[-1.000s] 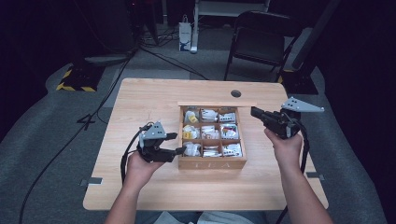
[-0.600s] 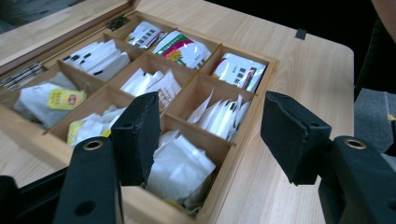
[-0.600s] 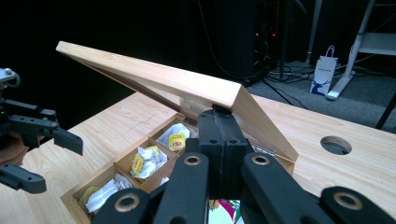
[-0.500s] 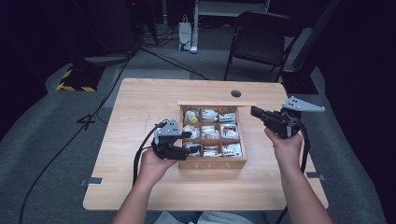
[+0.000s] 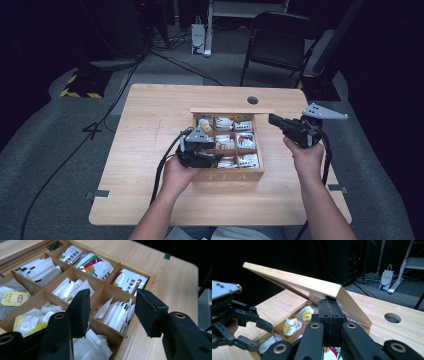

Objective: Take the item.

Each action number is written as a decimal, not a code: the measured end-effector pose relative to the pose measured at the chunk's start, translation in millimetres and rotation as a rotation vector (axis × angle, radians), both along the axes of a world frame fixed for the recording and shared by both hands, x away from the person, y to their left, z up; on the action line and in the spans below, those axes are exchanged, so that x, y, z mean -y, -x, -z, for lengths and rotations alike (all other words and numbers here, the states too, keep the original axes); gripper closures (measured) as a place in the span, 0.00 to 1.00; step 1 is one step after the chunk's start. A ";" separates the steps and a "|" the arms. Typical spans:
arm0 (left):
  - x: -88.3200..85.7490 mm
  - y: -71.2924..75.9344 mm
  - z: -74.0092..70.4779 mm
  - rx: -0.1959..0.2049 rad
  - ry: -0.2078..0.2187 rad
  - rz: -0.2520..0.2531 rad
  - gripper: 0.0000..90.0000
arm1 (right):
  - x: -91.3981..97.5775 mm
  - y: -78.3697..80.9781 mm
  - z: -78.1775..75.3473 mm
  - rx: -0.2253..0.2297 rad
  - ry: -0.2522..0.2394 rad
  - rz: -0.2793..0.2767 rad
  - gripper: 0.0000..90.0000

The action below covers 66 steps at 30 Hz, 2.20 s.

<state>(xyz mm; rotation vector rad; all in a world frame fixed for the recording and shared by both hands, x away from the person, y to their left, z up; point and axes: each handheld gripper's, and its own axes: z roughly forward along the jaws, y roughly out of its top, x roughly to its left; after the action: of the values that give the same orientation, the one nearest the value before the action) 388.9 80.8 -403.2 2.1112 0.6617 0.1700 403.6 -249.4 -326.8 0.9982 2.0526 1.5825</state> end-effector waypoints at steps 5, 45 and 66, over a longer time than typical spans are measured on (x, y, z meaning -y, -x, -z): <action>15.4 -5.4 9.4 -0.030 -0.073 -0.004 0.59 | -0.1 0.0 -0.1 -0.001 0.001 0.000 1.00; 56.4 -21.9 29.4 -0.027 -0.325 0.006 0.98 | -1.1 -0.5 -0.1 0.001 -0.004 -0.014 1.00; 42.7 -15.3 -2.3 0.008 -0.176 0.049 1.00 | -0.9 -0.5 -0.3 -0.003 -0.004 -0.016 1.00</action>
<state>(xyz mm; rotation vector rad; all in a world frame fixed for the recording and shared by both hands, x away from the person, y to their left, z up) 404.2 38.1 -400.9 2.2915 0.6086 0.2161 404.2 -248.5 -326.5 0.9887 2.0650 1.5942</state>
